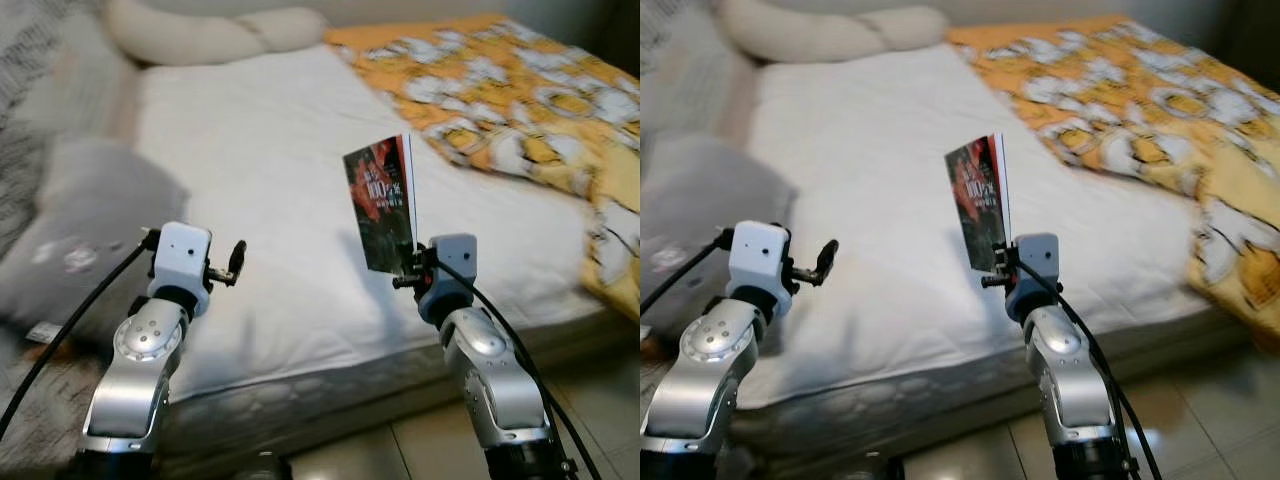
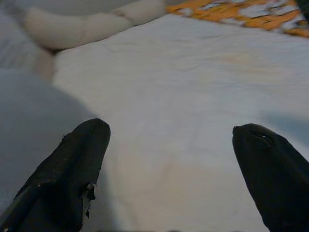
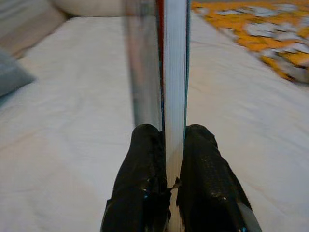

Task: Clean up the room

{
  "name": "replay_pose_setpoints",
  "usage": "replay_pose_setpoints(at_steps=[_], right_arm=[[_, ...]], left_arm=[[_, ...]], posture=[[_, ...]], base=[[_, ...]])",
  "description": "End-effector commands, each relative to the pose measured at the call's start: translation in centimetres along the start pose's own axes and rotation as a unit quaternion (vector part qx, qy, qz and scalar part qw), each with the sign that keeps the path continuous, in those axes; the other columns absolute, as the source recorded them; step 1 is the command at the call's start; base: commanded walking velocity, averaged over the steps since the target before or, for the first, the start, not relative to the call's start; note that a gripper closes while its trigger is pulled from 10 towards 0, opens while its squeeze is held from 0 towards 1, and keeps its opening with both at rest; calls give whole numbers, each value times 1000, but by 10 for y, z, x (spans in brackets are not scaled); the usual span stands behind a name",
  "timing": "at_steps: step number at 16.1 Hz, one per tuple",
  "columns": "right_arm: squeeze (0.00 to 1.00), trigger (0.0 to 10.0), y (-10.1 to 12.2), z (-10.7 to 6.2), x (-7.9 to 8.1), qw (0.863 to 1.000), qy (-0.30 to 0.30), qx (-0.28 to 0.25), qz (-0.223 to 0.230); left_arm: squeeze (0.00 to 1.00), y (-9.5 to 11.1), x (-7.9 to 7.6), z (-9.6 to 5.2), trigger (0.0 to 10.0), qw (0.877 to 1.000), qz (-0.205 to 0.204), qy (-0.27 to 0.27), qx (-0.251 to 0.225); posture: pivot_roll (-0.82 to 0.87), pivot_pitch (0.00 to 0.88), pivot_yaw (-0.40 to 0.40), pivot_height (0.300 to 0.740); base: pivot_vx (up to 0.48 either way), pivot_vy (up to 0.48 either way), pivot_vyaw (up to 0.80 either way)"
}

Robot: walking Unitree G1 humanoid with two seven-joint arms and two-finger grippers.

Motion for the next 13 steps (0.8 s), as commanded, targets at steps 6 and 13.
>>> replay_pose_setpoints(at_steps=[6,13], right_arm=[[0,10000,4,-1,13,999,51,-4,-10],[0,10000,0,-4,13,998,67,9,-6]], left_arm=[[0,3,5,0,10000,1000,0,6,-7],[0,3,2,-2,10000,1000,-1,2,-7]], posture=[[-15,0,36,740],[-10,0,31,740]], base=[[227,0,667],[0,0,0]])
Point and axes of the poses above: a point about 5 cm out from each wrist's last joint towards the gripper, its own z axis pointing out of the wrist towards the gripper, its own y axis along the axis of the wrist's last joint, x = y × z, the point moved 3 cm from there along z, pointing out of the wrist towards the gripper, and after that the axes turned 3 degrees about -z, right-handed, at the moved point
